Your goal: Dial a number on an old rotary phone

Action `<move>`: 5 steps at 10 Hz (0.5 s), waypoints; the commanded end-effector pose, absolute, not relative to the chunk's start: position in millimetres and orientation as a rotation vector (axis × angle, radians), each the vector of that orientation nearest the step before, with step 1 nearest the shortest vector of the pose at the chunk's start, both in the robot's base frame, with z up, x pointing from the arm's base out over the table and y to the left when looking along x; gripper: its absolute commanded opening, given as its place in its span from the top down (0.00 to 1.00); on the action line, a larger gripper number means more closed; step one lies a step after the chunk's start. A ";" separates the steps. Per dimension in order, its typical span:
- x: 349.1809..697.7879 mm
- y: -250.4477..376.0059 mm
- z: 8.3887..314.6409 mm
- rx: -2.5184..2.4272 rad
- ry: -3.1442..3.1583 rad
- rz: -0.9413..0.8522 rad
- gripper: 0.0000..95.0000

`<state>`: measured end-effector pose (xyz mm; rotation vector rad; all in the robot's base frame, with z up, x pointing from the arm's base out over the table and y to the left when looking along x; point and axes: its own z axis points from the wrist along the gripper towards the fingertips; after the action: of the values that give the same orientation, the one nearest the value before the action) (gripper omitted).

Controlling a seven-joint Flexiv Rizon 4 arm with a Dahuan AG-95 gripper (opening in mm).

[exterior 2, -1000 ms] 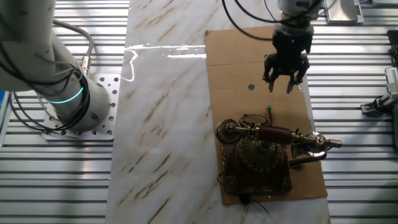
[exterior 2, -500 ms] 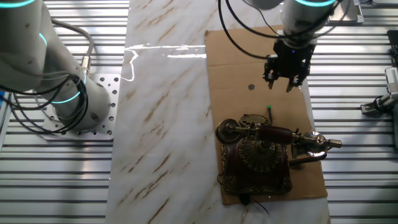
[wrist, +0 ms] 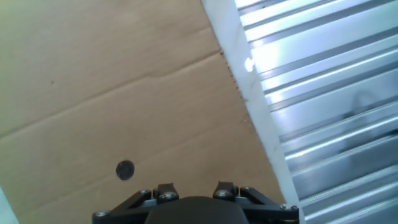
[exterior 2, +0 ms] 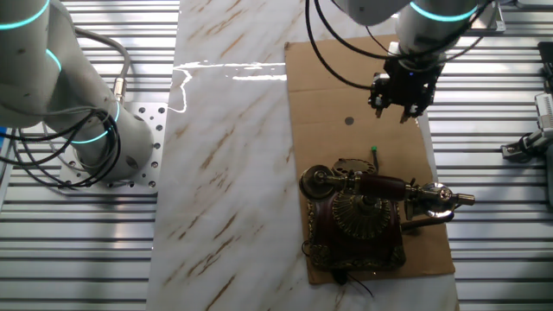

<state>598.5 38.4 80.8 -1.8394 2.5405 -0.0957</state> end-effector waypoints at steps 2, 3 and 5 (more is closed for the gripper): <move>600.0 42.1 83.4 -1.768 2.536 -0.008 0.60; 600.6 44.1 84.9 -1.756 2.540 -0.001 0.60; 600.8 45.7 86.0 -1.746 2.546 0.002 0.60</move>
<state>601.5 46.2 86.2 -1.7433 2.5499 0.0027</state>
